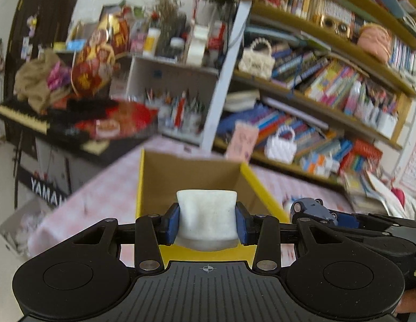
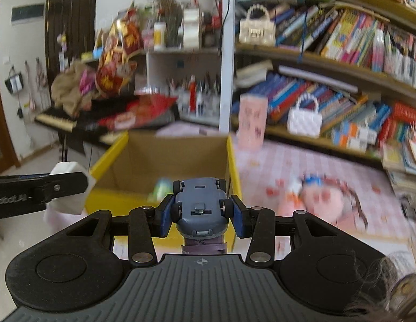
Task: Organize objects
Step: 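Lift and carry the foam cube and toy car over the yellow box, then open the left tool to drop the cube while the right tool releases the car into the box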
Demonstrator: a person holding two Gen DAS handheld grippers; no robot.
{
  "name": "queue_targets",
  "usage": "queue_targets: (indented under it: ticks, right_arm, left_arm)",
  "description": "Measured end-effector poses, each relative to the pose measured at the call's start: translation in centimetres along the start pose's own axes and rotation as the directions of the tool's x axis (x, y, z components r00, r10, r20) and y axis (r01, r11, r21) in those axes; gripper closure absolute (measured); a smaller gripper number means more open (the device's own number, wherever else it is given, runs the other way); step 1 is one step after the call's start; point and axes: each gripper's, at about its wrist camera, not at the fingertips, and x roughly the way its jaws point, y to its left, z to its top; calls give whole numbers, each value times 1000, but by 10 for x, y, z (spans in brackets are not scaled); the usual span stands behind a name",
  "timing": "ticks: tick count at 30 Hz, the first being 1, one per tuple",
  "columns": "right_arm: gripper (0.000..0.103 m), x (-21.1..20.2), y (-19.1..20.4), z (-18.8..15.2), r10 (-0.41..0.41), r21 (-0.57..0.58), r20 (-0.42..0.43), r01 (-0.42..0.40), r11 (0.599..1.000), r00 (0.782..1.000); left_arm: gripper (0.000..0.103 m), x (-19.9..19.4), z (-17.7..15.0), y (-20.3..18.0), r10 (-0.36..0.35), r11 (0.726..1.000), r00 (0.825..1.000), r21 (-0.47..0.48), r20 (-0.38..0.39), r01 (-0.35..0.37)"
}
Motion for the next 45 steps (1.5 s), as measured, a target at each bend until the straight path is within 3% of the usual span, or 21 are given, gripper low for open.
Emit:
queue_targets:
  ticks: [4,11,17,24,30,35,37,39,45]
  right_arm:
    - [63,29,-9,22,14,-21,34,-13,1000,999]
    - [63,88,-24,38,44,-51,-18,-45,998,999]
    - [63,143,-24,37,117,-135,-143,-136,981,983]
    - [63,189,-16,26,153,-260,-284,-230,938,946]
    - [62,201,-9,24,156,-329,-310,-260,908,938]
    - [63,205,-8,25,138,-327,-312,-243,913,940]
    - [62,207,-8,28,135,-314,-307,-234,920,942]
    - [61,203,-10,34,125,-303,-287,-214,929,950]
    - [61,161,-29,62,156,-181,-159,-184,966,975]
  left_arm:
    - [63,34,14,-5,35,999,999,35,-5,-35]
    - [63,89,10,-13,91,992,994,89,-68,-85]
    - [63,133,-2,-19,179,971,970,191,-167,-146]
    - [63,154,-11,-23,201,965,951,217,-236,-150]
    - [61,162,-18,-20,211,966,942,205,-263,-159]
    - [58,160,-19,-20,211,967,944,195,-254,-163]
    - [50,157,-17,-22,200,969,949,194,-242,-154]
    - [39,148,-11,-25,177,972,964,191,-200,-139]
    - [37,106,11,-36,146,973,988,186,-39,-137]
